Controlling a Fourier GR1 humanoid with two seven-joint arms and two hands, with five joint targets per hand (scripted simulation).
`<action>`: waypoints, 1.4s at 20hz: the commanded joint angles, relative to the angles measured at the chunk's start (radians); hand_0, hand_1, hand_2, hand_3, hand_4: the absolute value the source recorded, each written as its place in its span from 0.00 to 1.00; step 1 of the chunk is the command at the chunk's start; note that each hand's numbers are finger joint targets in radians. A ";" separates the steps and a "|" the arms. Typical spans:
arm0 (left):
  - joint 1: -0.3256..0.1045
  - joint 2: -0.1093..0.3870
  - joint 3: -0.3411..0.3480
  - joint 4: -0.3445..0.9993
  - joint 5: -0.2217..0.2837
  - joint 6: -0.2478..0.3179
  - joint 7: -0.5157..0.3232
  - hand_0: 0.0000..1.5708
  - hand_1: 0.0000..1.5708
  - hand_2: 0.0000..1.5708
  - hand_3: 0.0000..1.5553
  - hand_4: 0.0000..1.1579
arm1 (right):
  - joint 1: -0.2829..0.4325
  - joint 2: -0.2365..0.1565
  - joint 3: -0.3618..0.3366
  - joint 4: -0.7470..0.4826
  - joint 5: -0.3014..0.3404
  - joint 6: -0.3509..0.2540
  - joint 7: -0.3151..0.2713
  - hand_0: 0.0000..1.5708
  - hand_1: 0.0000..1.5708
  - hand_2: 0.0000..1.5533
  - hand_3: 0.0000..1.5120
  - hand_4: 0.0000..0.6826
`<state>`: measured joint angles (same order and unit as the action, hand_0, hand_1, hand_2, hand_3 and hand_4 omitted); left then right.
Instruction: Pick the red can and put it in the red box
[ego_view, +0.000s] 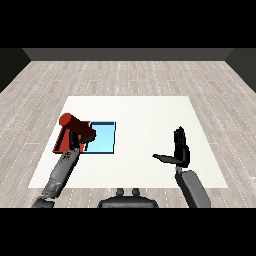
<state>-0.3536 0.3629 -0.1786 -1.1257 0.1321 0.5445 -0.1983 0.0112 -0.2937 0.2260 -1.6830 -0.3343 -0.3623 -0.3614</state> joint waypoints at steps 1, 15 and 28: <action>-0.084 0.023 0.072 0.191 -0.006 -0.033 -0.009 1.00 1.00 1.00 0.96 0.97 | -0.056 -0.009 -0.055 0.094 0.012 0.008 0.012 0.00 0.00 0.00 0.00 0.00; -0.374 0.004 0.129 0.918 -0.117 -0.010 0.003 0.87 0.87 0.79 0.83 0.82 | -0.107 0.039 -0.078 0.224 0.009 0.019 0.008 0.00 0.00 0.00 0.00 0.00; -0.364 0.088 0.186 1.094 -0.082 -0.176 0.128 0.00 0.00 0.00 0.00 0.56 | -0.180 0.024 -0.139 0.318 -0.005 0.060 -0.019 0.00 0.00 0.00 0.00 0.00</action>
<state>-0.7076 0.4277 0.0015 -0.0661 0.0471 0.4597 -0.1094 -0.1602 -0.2594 0.1135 -1.3819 -0.3224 -0.3283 -0.3653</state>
